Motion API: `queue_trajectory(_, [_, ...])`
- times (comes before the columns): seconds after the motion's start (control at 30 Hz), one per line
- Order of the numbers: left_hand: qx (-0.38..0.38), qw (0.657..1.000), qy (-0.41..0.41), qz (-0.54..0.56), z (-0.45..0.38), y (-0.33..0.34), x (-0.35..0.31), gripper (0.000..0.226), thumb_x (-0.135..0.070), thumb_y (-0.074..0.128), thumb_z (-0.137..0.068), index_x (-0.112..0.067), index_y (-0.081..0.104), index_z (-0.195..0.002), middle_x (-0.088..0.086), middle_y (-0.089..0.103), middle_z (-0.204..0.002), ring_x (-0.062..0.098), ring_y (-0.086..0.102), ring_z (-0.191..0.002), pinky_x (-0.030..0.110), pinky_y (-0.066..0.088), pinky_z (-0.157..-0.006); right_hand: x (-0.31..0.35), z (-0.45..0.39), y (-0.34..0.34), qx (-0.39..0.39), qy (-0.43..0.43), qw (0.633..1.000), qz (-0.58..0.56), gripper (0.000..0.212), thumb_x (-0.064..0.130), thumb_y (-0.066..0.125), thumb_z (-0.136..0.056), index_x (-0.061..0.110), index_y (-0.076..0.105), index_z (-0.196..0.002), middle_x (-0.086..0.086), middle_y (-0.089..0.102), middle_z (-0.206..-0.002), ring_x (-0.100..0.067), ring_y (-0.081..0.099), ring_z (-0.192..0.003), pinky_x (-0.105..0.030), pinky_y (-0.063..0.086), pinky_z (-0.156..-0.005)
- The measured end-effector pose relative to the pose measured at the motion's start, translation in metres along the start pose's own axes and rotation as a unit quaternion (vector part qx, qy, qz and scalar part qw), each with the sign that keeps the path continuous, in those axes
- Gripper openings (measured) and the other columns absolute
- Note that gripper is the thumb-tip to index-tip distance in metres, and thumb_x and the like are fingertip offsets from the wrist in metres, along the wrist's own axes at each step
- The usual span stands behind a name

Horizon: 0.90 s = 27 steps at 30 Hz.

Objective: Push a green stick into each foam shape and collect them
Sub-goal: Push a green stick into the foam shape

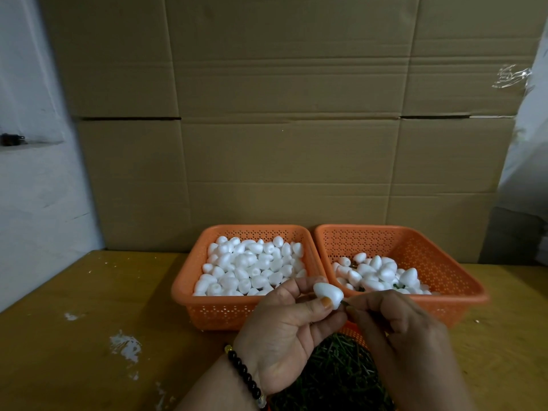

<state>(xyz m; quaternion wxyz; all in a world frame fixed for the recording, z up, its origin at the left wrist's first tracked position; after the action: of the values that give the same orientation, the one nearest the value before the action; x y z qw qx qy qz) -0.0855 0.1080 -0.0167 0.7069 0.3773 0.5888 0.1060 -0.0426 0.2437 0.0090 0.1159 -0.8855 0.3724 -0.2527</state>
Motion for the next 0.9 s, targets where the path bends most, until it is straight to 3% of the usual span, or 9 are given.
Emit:
queue_trajectory(0.4, [0.015, 1.000, -0.004, 0.009, 0.0005, 0.0004, -0.0026, 0.034, 0.009, 0.064, -0.069, 0.002, 0.063, -0.102, 0.020, 0.069, -0.096, 0.022, 0.070, -0.079, 0.031, 0.059, -0.065, -0.0035, 0.0011, 0.0021, 0.000, 0.022, 1.000, -0.002, 0.011, 0.018, 0.075, -0.078, 0.017, 0.071, -0.089, 0.013, 0.067, -0.079, 0.003, 0.062, -0.077, -0.001, 0.046, -0.067])
queue_trajectory(0.63, [0.023, 0.999, -0.005, 0.040, 0.0006, 0.0002, -0.0041, 0.036, 0.007, 0.062, -0.073, -0.001, 0.059, -0.108, 0.020, 0.069, -0.101, 0.024, 0.070, -0.081, 0.032, 0.059, -0.064, -0.0008, 0.0006, 0.0014, 0.014, 0.052, 0.996, -0.064, 0.032, 0.023, 0.069, -0.070, 0.026, 0.064, -0.102, 0.015, 0.068, -0.080, 0.008, 0.065, -0.078, 0.001, 0.045, -0.070])
queue_trajectory(0.9, [0.019, 0.998, -0.015, 0.060, -0.0009, -0.0002, 0.0001, 0.028, 0.005, 0.062, -0.075, 0.000, 0.063, -0.102, 0.019, 0.069, -0.094, 0.023, 0.069, -0.078, 0.031, 0.058, -0.062, 0.0002, 0.0012, 0.0003, -0.001, 0.030, 0.999, -0.035, 0.018, 0.018, 0.076, -0.076, 0.021, 0.069, -0.093, 0.017, 0.066, -0.081, 0.008, 0.063, -0.082, 0.001, 0.045, -0.069])
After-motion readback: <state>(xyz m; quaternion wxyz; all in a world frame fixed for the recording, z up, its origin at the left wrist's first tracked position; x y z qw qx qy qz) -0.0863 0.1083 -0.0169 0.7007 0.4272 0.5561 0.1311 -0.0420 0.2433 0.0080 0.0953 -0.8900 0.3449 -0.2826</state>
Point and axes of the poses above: each hand's wrist, its own z-axis away from the middle knuckle, its own y-axis out of the palm, x = y × z, the point moved 5 cm from there along -z, towards the middle knuckle
